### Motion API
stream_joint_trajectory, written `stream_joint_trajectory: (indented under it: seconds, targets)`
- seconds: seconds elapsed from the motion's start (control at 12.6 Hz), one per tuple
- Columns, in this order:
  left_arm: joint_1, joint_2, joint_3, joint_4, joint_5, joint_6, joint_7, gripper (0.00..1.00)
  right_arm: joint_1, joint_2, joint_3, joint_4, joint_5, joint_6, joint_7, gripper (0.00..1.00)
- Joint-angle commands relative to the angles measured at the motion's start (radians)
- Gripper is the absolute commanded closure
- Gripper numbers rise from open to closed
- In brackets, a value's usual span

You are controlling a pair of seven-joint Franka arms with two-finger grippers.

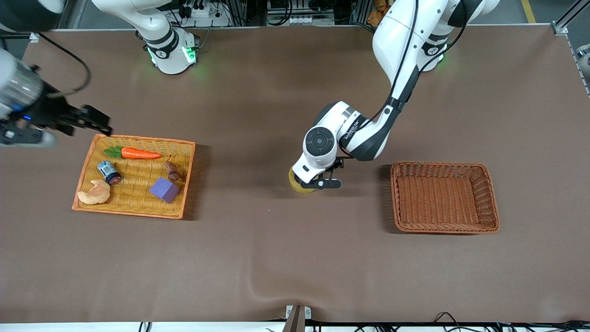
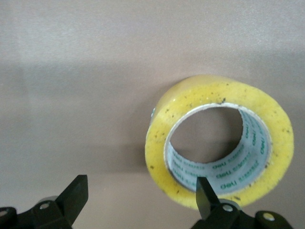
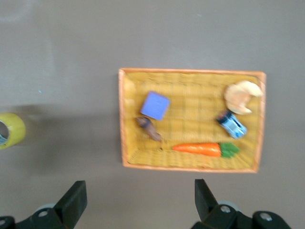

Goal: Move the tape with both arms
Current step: 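Grasp the tape with the left gripper while the right gripper withdraws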

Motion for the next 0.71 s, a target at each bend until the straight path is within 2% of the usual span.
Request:
stream_joint_trajectory:
  seconds: [0.0,0.08,0.24,0.32,0.4,0.48,0.63]
  targets:
    - [-0.019,0.037,0.013,0.032,0.022,0.068,-0.078,0.0,-0.136,-0.042,0.041,-0.035,-0.007,-0.003,-0.154,0.0]
    - [-0.022,0.048,0.013,0.032,0.022,0.09,-0.106,0.0,-0.176,-0.046,0.044,-0.035,-0.004,-0.004,-0.163,0.0]
    - [-0.03,0.066,0.013,0.032,0.025,0.133,-0.173,0.0,-0.241,-0.062,0.091,-0.035,-0.003,-0.003,-0.162,0.0]
    - [-0.033,0.072,0.013,0.032,0.026,0.153,-0.219,0.21,-0.258,-0.059,0.111,-0.035,-0.003,0.002,-0.162,0.0]
    - [-0.038,0.079,0.013,0.032,0.028,0.155,-0.254,0.68,-0.253,-0.059,0.113,-0.033,-0.004,-0.004,-0.16,0.0]
    - [-0.038,0.08,0.013,0.031,0.029,0.155,-0.265,1.0,-0.25,-0.056,0.113,-0.033,-0.007,-0.013,-0.16,0.0]
    - [-0.038,0.079,0.013,0.031,0.029,0.155,-0.265,1.0,-0.232,-0.056,0.103,-0.031,-0.012,-0.02,-0.162,0.0]
